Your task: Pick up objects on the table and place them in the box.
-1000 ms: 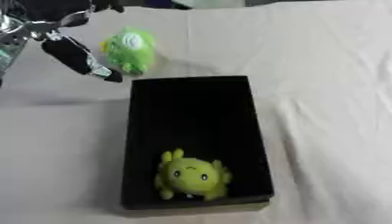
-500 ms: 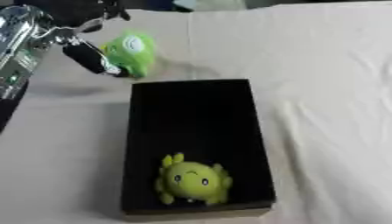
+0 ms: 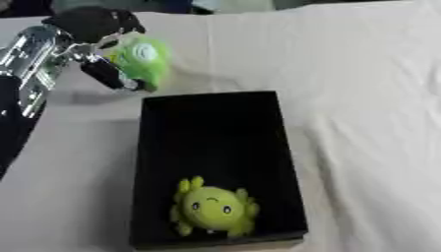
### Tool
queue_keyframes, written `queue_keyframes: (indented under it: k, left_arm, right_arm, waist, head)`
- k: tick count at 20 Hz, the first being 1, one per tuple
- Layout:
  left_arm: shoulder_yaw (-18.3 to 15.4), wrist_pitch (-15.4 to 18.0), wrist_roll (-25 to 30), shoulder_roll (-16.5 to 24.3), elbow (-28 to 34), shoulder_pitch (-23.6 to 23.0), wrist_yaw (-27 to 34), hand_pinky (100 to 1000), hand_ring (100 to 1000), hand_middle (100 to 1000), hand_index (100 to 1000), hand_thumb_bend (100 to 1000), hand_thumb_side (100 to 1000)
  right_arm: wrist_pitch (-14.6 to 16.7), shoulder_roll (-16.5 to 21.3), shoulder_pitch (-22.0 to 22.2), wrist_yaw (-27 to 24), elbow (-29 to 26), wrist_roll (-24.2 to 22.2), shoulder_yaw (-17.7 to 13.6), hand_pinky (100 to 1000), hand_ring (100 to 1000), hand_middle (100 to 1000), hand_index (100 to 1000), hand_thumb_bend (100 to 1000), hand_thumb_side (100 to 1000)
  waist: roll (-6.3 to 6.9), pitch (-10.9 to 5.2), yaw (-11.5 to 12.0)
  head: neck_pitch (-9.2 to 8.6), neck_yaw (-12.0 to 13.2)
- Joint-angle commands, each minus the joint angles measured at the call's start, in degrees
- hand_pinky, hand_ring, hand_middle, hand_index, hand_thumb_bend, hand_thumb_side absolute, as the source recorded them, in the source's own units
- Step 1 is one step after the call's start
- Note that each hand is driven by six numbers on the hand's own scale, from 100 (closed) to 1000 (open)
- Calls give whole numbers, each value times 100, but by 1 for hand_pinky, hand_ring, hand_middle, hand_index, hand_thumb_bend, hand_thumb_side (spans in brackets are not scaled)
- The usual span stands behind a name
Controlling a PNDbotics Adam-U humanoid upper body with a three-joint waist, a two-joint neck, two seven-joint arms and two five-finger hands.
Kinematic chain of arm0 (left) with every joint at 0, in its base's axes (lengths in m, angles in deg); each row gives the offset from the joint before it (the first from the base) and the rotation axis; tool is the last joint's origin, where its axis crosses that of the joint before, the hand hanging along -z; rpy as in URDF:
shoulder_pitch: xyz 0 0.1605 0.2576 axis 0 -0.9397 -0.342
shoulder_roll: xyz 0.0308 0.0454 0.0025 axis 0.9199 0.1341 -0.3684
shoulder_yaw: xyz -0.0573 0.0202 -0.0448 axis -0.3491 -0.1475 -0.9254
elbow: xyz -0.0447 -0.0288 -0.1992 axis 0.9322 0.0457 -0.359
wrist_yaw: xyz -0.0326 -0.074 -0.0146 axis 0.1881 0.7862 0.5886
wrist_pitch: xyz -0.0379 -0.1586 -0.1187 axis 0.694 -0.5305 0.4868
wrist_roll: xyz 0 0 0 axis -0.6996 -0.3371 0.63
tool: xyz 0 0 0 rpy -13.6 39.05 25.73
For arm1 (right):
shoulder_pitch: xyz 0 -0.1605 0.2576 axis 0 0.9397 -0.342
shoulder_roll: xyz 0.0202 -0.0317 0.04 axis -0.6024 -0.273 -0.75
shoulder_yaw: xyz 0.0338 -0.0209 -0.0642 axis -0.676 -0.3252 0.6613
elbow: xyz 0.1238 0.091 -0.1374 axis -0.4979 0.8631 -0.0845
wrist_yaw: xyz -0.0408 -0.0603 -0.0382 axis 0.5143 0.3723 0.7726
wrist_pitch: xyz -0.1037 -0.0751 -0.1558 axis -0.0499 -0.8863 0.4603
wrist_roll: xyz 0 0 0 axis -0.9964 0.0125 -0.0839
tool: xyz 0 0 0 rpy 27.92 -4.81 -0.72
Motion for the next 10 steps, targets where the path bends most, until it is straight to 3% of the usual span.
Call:
queue_keyframes:
  k: [1, 10]
  left_arm:
    - [-155, -42, -146, 49, -135, 175, -341, 881, 892, 919, 938, 604, 531]
    - [-408, -171, -367, -46, -628, 231, -653, 869, 892, 905, 930, 519, 534]
  right_arm:
    - [-1, 70, -74, -55, -84, 38, -94, 821, 781, 699, 818, 100, 1000]
    - [-14, -51, -96, -82, -84, 31, -80, 821, 776, 692, 814, 100, 1000]
  waist:
    - [3, -95, -25]
    - [33, 39, -181]
  head:
    - [-98, 51]
    - [-237, 180]
